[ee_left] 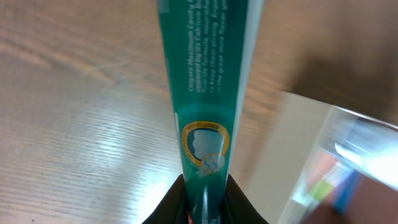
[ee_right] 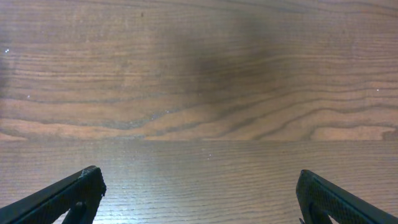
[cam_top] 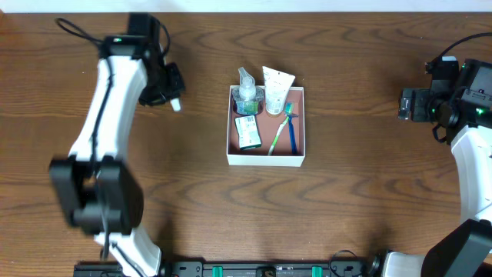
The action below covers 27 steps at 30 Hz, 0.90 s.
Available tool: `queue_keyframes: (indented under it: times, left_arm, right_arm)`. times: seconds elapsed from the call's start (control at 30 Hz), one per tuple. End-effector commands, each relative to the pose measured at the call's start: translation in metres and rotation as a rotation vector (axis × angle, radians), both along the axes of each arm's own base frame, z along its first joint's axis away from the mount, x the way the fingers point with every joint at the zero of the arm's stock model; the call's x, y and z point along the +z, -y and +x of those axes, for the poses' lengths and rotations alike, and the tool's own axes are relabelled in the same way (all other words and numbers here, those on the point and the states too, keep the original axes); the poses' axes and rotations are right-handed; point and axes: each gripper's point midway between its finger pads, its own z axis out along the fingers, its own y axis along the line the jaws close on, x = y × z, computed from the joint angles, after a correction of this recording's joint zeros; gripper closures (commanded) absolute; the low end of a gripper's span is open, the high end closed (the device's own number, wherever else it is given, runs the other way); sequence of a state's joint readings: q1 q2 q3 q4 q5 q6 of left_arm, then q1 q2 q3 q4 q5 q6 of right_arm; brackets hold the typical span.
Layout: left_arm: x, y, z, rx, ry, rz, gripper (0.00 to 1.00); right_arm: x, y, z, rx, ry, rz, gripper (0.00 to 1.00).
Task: Pack container
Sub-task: 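Carry the toothpaste tube over the box with the left gripper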
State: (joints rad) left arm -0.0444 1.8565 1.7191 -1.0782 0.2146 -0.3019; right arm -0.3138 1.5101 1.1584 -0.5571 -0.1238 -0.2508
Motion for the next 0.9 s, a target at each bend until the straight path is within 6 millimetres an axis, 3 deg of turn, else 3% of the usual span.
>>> queue_keyframes:
  times: [0.0, 0.17, 0.3, 0.47, 0.67, 0.87]
  left_arm:
    - [0.056, 0.036, -0.014, -0.169, 0.135, -0.116, 0.85]
    - [0.102, 0.087, -0.043, -0.344, 0.251, -0.169, 0.85]
    - [0.112, 0.137, -0.07, -0.527, 0.281, -0.178, 0.85]
    - [0.108, 0.191, -0.098, -0.696, 0.283, -0.175, 0.85]
    - [0.092, 0.214, -0.102, -0.646, 0.256, -0.108, 0.85]
    - [0.054, 0.25, -0.101, -0.682, 0.22, -0.054, 0.85]
  right_arm:
    - [0.001, -0.004, 0.002, 0.021, 0.004, -0.003, 0.01]
    - [0.001, -0.004, 0.002, 0.022, 0.004, -0.002, 0.01]
    - [0.001, -0.004, 0.002, 0.022, 0.004, -0.002, 0.01]
    - [0.001, -0.004, 0.002, 0.021, 0.004, -0.003, 0.01]
    - [0.001, -0.004, 0.002, 0.022, 0.004, -0.002, 0.01]
    - [0.001, -0.004, 0.002, 0.022, 0.004, -0.002, 0.01]
